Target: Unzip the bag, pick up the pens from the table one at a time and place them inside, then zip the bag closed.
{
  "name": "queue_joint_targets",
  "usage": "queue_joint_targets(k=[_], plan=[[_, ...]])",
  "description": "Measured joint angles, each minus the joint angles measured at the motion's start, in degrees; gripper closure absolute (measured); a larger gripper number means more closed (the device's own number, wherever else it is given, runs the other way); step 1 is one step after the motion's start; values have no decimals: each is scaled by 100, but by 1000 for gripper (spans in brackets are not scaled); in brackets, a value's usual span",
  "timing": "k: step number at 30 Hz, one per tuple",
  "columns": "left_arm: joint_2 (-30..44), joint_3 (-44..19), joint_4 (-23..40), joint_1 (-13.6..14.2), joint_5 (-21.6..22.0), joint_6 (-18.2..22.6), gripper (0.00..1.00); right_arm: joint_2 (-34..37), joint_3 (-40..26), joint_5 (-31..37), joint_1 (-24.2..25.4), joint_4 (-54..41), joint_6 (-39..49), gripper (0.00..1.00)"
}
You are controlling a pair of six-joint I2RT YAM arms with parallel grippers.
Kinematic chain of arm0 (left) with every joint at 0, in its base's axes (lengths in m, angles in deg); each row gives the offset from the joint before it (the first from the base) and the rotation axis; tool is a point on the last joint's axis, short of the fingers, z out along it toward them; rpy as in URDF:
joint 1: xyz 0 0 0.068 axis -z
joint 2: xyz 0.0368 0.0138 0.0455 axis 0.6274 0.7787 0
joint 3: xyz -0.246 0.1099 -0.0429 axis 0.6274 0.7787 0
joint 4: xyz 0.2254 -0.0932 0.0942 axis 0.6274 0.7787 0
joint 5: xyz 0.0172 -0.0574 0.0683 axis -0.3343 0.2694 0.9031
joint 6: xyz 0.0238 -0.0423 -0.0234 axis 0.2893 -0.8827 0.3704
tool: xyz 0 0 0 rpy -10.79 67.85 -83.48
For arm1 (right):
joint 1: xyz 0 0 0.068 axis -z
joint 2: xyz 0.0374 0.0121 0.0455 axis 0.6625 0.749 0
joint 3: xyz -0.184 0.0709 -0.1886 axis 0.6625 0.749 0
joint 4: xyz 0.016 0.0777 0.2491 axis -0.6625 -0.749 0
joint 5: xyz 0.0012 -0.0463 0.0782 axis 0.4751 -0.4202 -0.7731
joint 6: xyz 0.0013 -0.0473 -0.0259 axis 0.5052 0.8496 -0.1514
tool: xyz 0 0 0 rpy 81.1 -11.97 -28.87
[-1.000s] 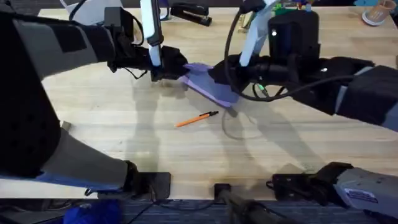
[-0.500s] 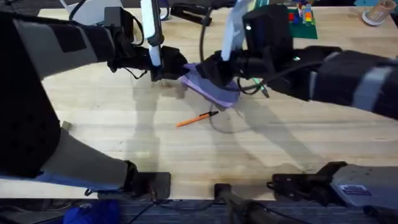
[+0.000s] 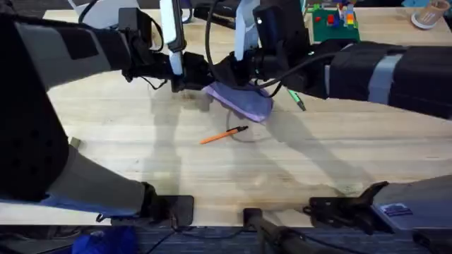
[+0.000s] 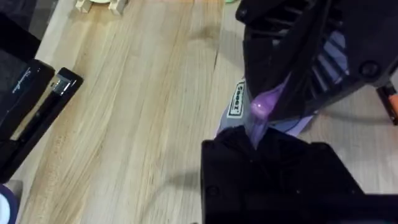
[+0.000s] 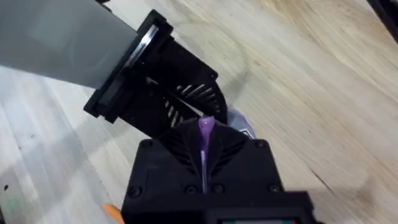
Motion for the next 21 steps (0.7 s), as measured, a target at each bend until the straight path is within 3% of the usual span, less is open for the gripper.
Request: queue_joint_targets(k=[9, 11, 14, 16, 19, 21], plan=[[0, -1, 0, 0, 0, 0, 959, 0, -2, -1, 0, -10, -2, 969], [0, 0, 0, 0, 0, 1, 959, -2, -4, -4, 0, -43, -2, 917], [0, 0, 0, 6, -4, 1, 959, -65, -4, -26, 0, -146, -23, 708], [0, -2, 0, 7, -4, 1, 959, -199, -7, -40, 14, -273, -22, 404], [0, -2, 0, 7, -4, 1, 959, -431, -15, -63, 73, -387, -2, 40], [0, 0, 0, 7, -4, 1, 959, -597, -42, -73, 154, -467, -7, 7]])
